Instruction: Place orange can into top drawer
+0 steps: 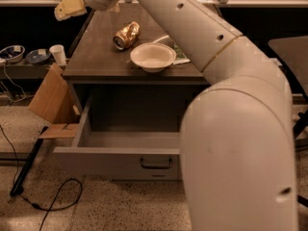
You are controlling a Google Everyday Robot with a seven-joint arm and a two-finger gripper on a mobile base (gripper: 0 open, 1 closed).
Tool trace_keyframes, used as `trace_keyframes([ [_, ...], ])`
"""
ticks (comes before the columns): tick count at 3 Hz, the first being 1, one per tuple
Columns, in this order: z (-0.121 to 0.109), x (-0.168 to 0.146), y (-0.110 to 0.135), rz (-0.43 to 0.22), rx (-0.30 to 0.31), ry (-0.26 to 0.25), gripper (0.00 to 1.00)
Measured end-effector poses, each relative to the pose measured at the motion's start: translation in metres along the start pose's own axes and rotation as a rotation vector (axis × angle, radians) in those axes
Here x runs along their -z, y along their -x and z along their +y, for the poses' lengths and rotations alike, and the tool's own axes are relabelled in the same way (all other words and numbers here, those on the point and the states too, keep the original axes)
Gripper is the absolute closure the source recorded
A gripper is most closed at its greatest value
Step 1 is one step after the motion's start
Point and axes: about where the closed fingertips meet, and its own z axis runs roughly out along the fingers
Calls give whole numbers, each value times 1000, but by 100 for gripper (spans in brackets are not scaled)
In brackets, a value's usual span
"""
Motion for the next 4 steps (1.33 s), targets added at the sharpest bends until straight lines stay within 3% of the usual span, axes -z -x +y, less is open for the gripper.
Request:
trace_keyframes([
  [1, 2, -51, -51, -51, -65, 25, 0],
  [3, -1, -62, -57, -38, -73, 9, 0],
  [4, -12, -71, -60, -42, -79, -38, 0],
])
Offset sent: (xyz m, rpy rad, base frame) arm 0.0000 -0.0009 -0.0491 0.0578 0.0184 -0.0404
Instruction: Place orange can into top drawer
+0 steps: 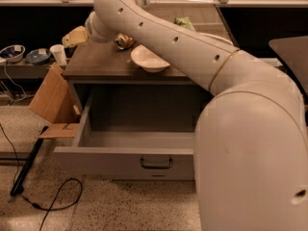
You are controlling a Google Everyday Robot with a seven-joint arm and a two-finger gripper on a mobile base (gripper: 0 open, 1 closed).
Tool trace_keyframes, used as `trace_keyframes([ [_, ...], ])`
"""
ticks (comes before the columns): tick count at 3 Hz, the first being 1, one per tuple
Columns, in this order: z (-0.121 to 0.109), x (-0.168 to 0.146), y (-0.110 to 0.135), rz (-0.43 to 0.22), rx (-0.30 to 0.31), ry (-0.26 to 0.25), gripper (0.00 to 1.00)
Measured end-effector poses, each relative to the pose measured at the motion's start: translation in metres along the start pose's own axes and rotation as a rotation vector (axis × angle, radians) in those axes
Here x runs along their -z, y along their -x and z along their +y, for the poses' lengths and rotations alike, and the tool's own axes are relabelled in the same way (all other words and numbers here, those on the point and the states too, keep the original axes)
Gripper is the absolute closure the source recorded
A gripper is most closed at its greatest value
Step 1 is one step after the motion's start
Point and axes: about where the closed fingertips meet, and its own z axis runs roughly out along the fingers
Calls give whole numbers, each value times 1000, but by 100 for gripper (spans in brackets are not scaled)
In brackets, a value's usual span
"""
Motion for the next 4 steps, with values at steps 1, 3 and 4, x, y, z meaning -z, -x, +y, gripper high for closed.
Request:
trace_keyframes([
  [1, -16, 9, 9, -38, 10, -78, 0],
  [3, -41, 24, 33, -83, 25, -171, 0],
  [4, -55, 10, 26, -53, 10, -199, 0],
])
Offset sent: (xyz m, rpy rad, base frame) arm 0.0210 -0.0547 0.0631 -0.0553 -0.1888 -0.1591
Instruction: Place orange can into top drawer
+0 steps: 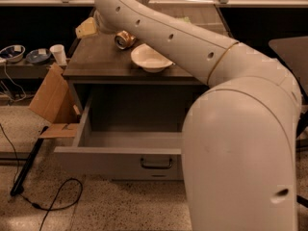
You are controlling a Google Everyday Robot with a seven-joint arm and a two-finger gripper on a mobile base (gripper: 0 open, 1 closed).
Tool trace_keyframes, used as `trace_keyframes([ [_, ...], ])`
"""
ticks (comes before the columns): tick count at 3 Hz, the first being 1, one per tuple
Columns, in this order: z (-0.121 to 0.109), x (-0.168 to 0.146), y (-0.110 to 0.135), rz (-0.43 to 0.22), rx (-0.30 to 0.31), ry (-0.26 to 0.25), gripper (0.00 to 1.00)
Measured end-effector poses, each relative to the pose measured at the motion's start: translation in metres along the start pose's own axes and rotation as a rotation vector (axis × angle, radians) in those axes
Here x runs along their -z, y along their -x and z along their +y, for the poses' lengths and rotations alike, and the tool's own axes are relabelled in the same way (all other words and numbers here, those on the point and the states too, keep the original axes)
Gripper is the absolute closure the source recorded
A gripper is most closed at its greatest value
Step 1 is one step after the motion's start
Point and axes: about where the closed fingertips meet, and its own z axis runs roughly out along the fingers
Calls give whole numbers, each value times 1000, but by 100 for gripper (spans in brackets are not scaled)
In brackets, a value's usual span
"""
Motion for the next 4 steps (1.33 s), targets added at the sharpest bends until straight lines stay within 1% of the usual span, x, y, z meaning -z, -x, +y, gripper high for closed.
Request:
trace_keyframes([
  [1, -19, -19, -17, 51, -22, -64, 0],
  [2, -43, -28, -21, 90, -23, -193, 0],
  [3, -54, -32, -19, 112, -16, -266, 0],
  [4, -60, -44, -23, 164, -19, -306, 0],
])
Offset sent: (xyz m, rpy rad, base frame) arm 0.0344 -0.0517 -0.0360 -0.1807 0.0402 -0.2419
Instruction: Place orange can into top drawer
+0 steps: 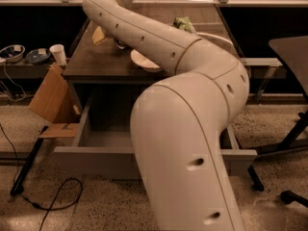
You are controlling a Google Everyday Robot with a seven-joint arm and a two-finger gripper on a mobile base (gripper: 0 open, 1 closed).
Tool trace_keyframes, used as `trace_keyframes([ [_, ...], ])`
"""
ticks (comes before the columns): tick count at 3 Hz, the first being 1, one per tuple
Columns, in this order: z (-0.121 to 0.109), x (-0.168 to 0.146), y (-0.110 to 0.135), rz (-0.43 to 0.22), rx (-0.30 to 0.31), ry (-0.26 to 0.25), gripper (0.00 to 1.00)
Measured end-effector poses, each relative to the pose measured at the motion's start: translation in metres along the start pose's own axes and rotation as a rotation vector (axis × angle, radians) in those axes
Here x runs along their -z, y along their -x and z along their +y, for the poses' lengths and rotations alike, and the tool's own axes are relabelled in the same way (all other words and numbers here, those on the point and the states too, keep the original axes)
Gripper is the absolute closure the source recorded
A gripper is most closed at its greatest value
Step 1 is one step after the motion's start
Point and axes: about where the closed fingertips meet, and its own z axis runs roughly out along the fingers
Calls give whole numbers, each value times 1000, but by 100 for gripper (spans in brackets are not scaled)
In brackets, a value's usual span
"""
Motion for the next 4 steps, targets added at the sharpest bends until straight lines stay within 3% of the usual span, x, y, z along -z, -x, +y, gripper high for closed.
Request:
trace_keyframes([
  [2, -2, -14, -8, 89, 10, -10, 42],
  [3, -9, 1, -2, 79, 12, -8, 73],
  [4, -12, 20, 2, 53, 19, 3, 96],
])
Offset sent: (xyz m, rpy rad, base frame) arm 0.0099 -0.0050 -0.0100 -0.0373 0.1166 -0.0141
